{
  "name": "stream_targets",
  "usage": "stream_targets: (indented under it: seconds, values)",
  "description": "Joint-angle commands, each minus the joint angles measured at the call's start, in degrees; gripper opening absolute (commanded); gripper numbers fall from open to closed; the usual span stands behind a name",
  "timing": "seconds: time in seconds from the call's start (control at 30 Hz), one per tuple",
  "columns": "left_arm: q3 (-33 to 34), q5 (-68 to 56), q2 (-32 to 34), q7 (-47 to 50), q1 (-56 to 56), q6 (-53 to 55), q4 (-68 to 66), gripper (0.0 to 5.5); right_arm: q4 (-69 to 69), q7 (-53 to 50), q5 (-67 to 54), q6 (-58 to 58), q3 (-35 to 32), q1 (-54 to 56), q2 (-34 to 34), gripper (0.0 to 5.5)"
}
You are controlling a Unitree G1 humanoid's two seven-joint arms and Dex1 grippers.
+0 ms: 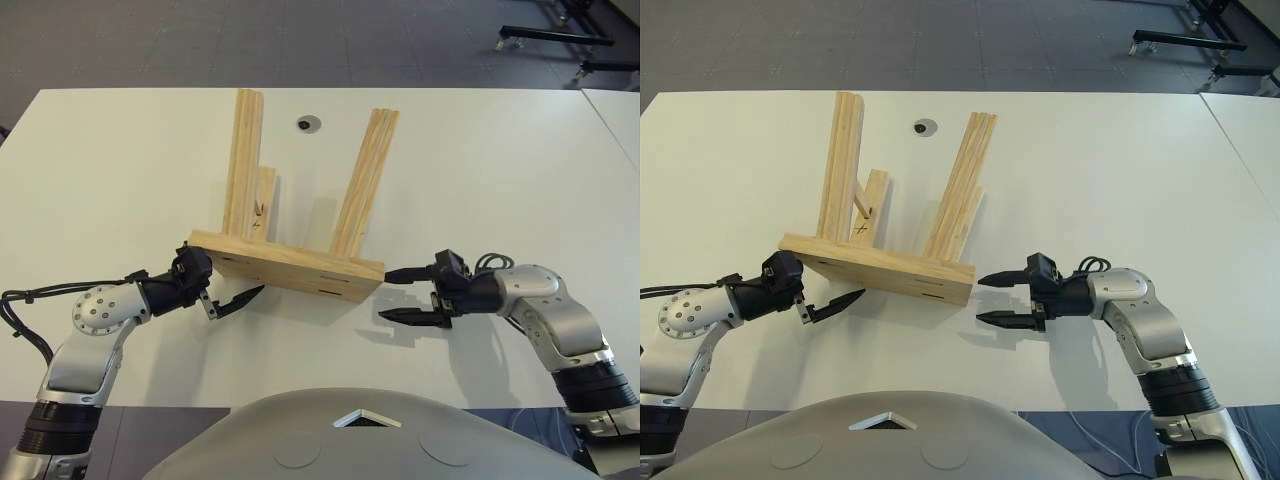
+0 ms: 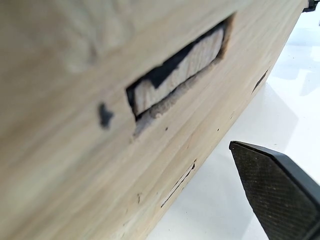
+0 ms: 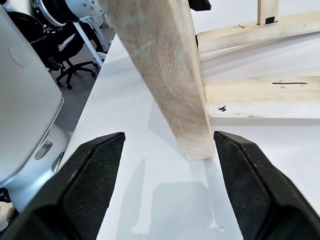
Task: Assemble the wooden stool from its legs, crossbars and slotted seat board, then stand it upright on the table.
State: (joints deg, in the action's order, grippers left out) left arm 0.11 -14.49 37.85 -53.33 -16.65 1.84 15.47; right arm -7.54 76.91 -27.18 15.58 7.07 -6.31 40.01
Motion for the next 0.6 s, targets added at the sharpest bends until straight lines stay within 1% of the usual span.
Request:
stream_targets:
  seconds: [0.03,0.3,0.43,0.47,0.5,0.6]
  values:
    - [-0.8,0.6,0.7,-0.1,1.1,0.4,0.5,5.38,1.9,-3.1,1.2,-3.4,0.1,1.8,-3.7,3.29]
    - [-1.9,0.6,0.3,0.3,1.7,0.6,0.9,5.38,2.7,-4.0,2.0,-4.7,2.6,1.3,-6.3,3.29]
    - [-2.3,0.4,0.2,0.5,1.5,0.6,1.1,5.38,4.8,-5.6,2.9,-6.7,2.9,2.8,-8.8,3.29]
    - [-2.3,0.3,0.2,0.5,1.4,0.6,1.2,5.4,5.5,-5.8,2.9,-7.3,2.7,3.3,-9.3,3.09]
    - [-2.0,-0.5,0.2,0.2,1.1,0.8,1.4,5.19,6.3,-5.7,2.9,-7.7,2.5,3.7,-9.4,2.9]
    - [-1.3,-3.5,0.9,-2.2,-0.4,0.7,2.7,4.82,8.5,-4.4,2.7,-8.7,1.9,4.9,-9.1,2.41]
